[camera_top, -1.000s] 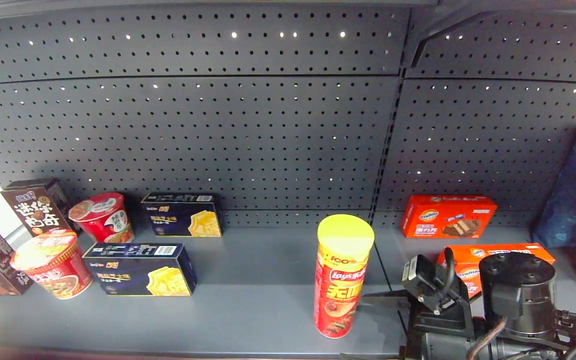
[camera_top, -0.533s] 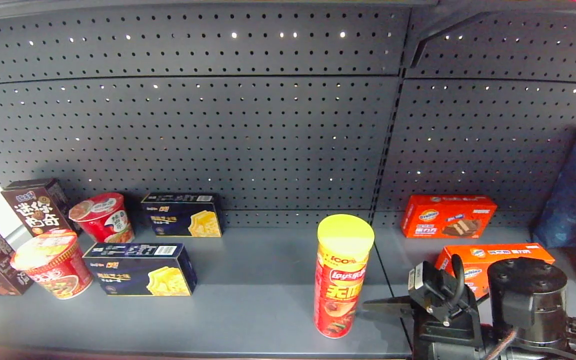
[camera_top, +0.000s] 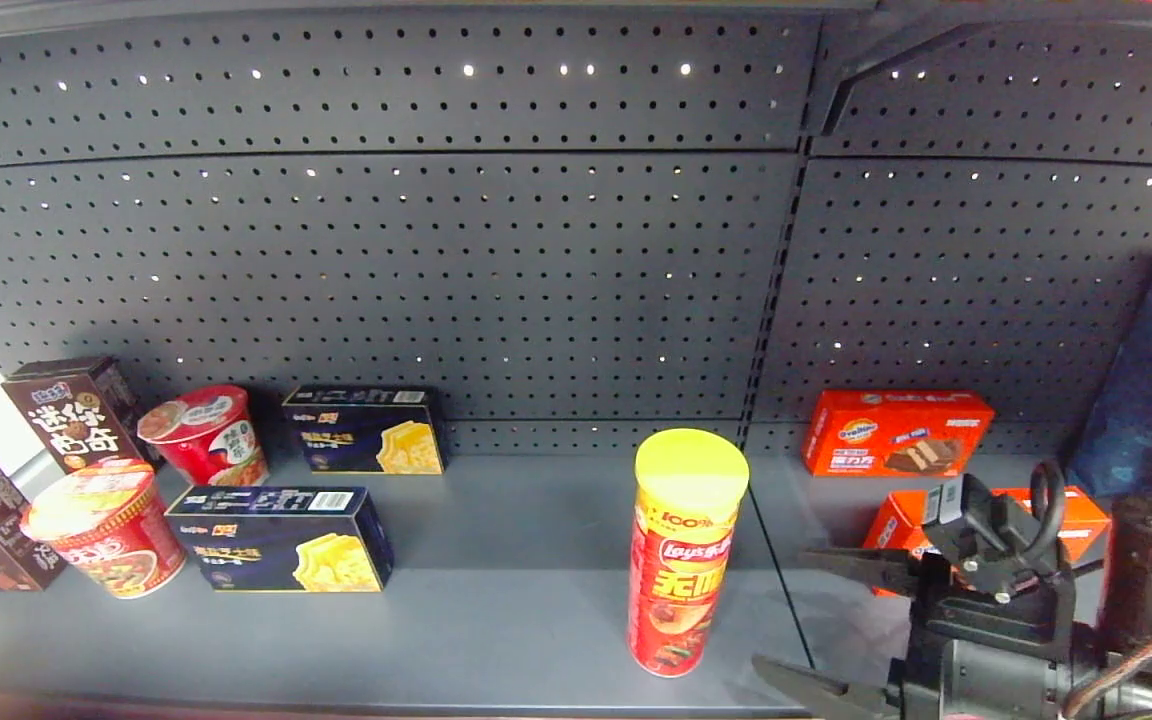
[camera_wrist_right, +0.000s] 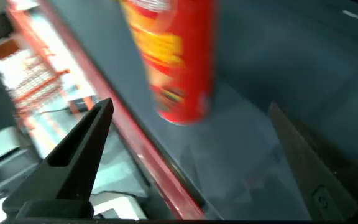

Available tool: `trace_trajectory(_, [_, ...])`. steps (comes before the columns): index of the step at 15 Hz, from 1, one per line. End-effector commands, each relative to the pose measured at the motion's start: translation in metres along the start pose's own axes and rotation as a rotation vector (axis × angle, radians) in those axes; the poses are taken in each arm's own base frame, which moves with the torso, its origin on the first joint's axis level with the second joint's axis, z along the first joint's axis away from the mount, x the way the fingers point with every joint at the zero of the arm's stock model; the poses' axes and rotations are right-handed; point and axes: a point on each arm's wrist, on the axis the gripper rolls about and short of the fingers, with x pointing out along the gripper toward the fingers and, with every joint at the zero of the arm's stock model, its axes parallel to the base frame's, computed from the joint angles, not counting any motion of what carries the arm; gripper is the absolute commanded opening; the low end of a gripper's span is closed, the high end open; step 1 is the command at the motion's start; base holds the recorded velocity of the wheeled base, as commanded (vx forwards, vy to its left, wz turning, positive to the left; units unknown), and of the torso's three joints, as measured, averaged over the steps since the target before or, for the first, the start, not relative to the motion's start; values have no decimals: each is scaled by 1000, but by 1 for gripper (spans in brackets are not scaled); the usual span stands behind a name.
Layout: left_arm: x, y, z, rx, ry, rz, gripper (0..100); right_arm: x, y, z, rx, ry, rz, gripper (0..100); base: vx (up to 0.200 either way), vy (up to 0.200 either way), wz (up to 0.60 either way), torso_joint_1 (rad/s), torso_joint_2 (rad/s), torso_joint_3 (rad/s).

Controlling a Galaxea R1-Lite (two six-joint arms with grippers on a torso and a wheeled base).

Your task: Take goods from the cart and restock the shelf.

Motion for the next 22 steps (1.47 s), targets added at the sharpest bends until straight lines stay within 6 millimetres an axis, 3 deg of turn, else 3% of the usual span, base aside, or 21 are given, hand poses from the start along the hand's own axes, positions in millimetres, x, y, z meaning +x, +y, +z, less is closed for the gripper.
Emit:
trace_trajectory(1, [-4,0,52,25,12,-156,0,-24,1,6,-4,-33,-91,100,0,0,0,0,0,0])
trace_trajectory(2, [1,-1,60,23,28,-197,0,-27,1,6,-4,-35,-96,100,0,0,0,0,0,0])
trace_trajectory(3, [18,-1,79,12,73,-282,0,-30,2,9,-7,-51,-115,100,0,0,0,0,0,0])
trace_trajectory(4, [27,-2,86,3,99,-327,0,-31,0,10,-5,-48,-142,100,0,0,0,0,0,0])
trace_trajectory(5, [51,-4,97,-24,160,-471,0,-37,1,8,0,-47,-201,100,0,0,0,0,0,0])
trace_trajectory(6, [55,-5,97,-30,172,-495,0,-38,1,9,1,-51,-207,100,0,0,0,0,0,0])
trace_trajectory(7, [85,-6,101,-52,218,-570,0,-50,3,6,6,-54,-240,100,0,0,0,0,0,0])
trace_trajectory(11, [166,-17,92,-95,343,-674,0,-72,11,-2,27,-2,-261,100,0,0,0,0,0,0])
trace_trajectory(14, [228,-28,93,-89,320,-708,0,-72,11,2,46,-20,-276,100,0,0,0,0,0,0])
trace_trajectory(18, [326,-42,68,-79,281,-860,0,-80,10,1,48,-38,-299,100,0,0,0,0,0,0])
trace_trajectory(22, [382,-52,52,-58,263,-911,0,-82,10,0,68,-49,-302,100,0,0,0,0,0,0])
